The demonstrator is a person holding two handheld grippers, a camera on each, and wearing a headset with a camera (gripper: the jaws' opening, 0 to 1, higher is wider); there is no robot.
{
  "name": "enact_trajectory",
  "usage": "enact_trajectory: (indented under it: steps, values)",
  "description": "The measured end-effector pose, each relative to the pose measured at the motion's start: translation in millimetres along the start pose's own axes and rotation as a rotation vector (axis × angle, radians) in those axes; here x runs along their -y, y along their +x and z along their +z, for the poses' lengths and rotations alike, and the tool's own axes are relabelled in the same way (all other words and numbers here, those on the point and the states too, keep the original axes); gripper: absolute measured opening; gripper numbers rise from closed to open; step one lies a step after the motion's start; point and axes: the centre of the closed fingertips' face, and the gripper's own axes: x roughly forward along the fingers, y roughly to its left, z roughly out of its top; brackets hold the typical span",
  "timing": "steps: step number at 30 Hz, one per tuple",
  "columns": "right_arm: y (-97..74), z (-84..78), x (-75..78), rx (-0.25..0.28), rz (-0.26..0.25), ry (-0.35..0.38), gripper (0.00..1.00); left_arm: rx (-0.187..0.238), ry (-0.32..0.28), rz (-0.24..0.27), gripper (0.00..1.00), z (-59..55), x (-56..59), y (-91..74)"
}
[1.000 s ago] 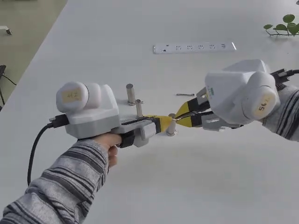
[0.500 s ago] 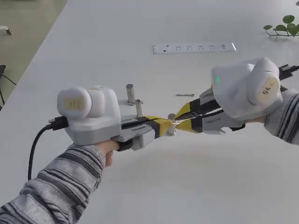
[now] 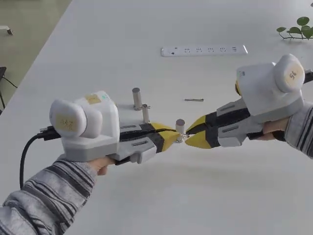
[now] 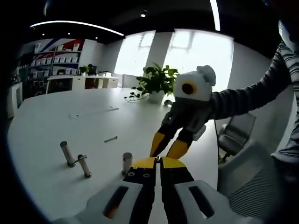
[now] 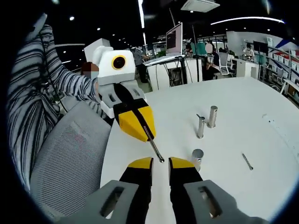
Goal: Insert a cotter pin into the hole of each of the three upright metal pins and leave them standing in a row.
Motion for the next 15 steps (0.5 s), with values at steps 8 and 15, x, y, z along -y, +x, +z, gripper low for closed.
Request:
enact_trajectory:
  steps: [8, 15]
  values:
    - [3.6, -2.4, -16.6, 0.002, 0.060, 0.003, 0.04, -0.006, 0.013, -0.047, 0.00, -2.7, 8.2, -2.1]
    - [5.5, -1.3, -20.8, -0.006, 0.073, -0.014, 0.01, -0.003, 0.004, -0.067, 0.00, -3.0, 11.5, -2.2]
